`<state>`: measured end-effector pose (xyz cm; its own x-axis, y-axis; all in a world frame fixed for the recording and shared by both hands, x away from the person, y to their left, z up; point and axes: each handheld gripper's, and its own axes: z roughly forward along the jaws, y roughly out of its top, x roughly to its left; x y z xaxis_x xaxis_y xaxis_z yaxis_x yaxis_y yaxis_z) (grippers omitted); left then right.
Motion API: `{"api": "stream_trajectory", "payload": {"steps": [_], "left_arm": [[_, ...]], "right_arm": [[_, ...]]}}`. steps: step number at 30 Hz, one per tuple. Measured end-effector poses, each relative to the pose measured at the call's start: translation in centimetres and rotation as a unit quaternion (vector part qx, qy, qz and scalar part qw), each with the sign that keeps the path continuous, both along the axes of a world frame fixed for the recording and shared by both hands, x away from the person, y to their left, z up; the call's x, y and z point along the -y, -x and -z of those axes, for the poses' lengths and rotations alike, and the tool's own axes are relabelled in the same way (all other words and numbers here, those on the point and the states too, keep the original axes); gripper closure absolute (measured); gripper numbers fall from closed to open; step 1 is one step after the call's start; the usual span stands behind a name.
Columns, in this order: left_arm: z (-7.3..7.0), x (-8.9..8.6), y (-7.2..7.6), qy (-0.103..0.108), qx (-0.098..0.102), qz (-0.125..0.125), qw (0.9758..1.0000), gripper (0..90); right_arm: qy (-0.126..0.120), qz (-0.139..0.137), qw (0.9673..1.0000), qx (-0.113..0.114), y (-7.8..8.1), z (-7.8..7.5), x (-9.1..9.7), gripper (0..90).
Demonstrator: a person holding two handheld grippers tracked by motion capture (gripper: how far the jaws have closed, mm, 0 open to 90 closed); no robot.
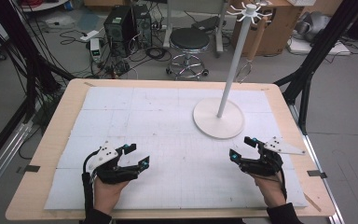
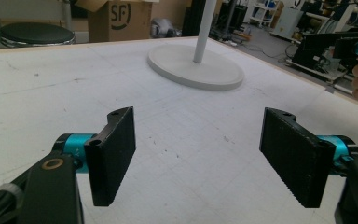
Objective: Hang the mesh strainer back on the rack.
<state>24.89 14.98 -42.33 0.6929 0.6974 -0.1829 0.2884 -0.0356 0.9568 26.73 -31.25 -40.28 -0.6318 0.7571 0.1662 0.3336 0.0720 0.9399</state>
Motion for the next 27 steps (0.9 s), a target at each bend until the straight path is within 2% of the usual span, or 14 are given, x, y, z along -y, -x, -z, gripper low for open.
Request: {"api": "stream_trajectory", "payload": {"steps": [2,4,6,9,13,16,19,21,27], "left_arm": [[0.0,0.1,0.1,-0.013,0.009,-0.005,0.9999,26.4],[0.1,0.1,0.3,-0.008,0.011,-0.007,0.9999,22.9],[0.1,0.2,0.4,-0.018,0.015,-0.004,0.9997,21.8],[0.1,0.3,0.6,-0.019,0.02,-0.001,0.9996,20.1],[0.1,0.3,0.7,-0.016,0.021,0.002,0.9996,18.8],[0.2,0.4,0.6,-0.017,0.018,0.002,0.9997,14.7],[0.2,0.4,0.7,-0.014,0.022,0.005,0.9996,14.6],[0.1,0.4,0.8,-0.021,0.021,0.005,0.9995,14.6],[0.2,0.4,0.8,-0.018,0.019,0.005,0.9996,14.6]], "right_arm": [[0.004,0.001,1.0,0.002,0.1,0.3,0.0,14.6],[0.005,-0.001,1.0,-0.001,0.3,0.6,-0.1,14.6],[0.008,-0.001,1.0,-0.003,0.2,0.8,-0.1,14.6],[0.005,0.002,1.0,-0.005,0.2,0.9,-0.1,14.5],[0.011,0.004,0.9999,-0.009,0.1,1.2,-0.3,13.6],[0.02,0.006,0.9997,-0.015,0.0,1.5,-0.4,10.8],[0.018,0.008,0.9997,-0.016,-0.1,1.5,-0.3,10.5],[0.014,0.008,0.9997,-0.017,-0.1,1.5,-0.4,10.2],[0.019,0.009,0.9996,-0.021,-0.1,1.7,-0.6,10.3]]}}
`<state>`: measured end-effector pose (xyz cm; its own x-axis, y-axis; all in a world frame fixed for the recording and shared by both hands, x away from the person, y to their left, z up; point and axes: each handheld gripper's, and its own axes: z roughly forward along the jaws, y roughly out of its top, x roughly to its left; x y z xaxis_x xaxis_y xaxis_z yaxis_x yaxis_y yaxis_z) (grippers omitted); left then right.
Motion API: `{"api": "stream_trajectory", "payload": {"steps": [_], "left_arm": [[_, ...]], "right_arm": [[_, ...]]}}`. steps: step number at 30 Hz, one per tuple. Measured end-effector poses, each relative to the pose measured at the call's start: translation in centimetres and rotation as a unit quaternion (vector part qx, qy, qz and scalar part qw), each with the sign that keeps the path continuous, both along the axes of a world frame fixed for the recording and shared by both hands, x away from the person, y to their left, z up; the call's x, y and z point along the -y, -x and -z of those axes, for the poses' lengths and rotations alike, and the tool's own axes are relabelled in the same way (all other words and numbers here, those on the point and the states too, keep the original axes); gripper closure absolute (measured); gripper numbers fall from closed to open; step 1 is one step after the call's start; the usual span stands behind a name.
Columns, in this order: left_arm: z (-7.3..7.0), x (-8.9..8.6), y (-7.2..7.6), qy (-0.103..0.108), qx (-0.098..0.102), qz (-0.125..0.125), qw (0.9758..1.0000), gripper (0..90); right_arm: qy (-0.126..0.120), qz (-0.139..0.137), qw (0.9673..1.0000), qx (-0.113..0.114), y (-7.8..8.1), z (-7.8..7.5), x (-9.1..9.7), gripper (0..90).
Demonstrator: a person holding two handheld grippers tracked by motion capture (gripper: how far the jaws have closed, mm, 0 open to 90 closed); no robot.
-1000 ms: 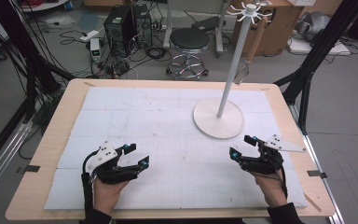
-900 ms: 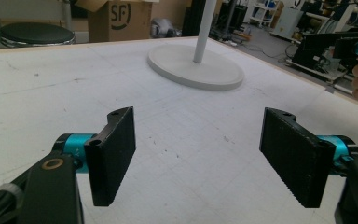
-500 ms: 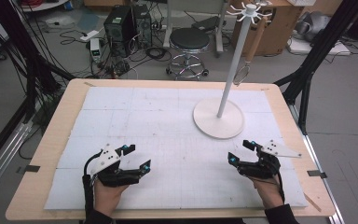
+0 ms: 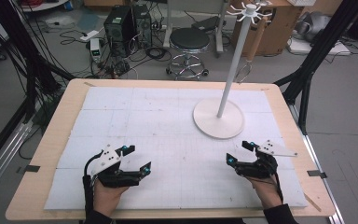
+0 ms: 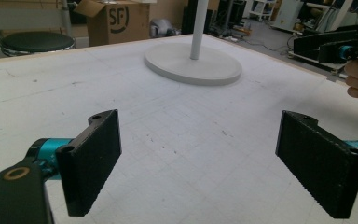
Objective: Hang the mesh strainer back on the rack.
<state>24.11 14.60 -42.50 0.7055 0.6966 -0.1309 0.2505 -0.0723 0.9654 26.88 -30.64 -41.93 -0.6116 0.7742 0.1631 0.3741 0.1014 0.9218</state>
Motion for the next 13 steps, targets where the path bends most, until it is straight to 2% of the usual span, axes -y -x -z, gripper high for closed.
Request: {"api": "stream_trajectory", "payload": {"steps": [13], "left_arm": [[0.09,-0.06,0.06,0.0,-0.005,0.001,1.0,14.7]], "right_arm": [[-0.006,-0.001,1.0,0.003,0.02,-0.02,0.0,10.3]]}}
